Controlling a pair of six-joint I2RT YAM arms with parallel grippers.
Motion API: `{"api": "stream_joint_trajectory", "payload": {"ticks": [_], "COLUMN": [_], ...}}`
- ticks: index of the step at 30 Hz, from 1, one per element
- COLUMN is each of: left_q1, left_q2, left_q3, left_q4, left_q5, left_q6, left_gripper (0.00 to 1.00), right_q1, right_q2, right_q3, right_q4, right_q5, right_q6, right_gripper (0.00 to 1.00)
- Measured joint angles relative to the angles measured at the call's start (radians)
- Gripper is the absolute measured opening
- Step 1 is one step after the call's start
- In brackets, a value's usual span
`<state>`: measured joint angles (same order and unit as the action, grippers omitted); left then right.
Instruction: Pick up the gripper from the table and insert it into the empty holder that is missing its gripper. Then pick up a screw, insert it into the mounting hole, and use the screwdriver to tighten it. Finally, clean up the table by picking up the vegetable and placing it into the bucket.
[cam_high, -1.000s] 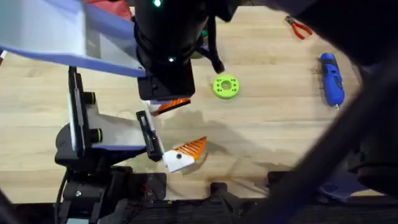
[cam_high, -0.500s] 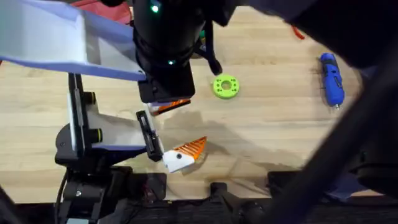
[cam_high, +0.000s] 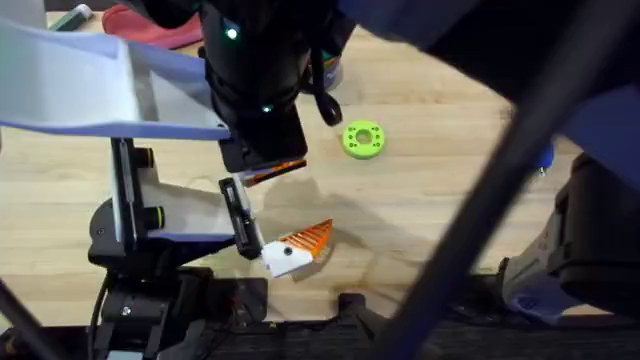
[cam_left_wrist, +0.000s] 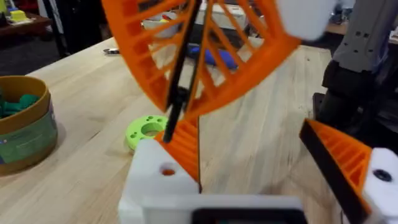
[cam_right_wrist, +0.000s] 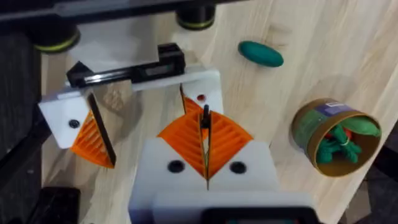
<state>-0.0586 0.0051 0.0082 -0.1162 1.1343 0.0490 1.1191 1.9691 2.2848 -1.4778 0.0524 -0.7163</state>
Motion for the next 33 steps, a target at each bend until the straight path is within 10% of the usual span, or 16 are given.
{"api": "stream_joint_trajectory", "payload": {"ticks": [33], "left_q1": [0.000], "left_q2": [0.000], "left_q3": [0.000], "left_q4": [0.000], "left_q5": [0.000], "left_q6": [0.000], "left_gripper": [0.985], "right_q1": [0.000], "right_q2": [0.024], "right_q3": [-0.003], "right_q4": [-0.011], "right_q5": [0.000], "right_q6": [-0.017], "right_gripper": [0.010]}}
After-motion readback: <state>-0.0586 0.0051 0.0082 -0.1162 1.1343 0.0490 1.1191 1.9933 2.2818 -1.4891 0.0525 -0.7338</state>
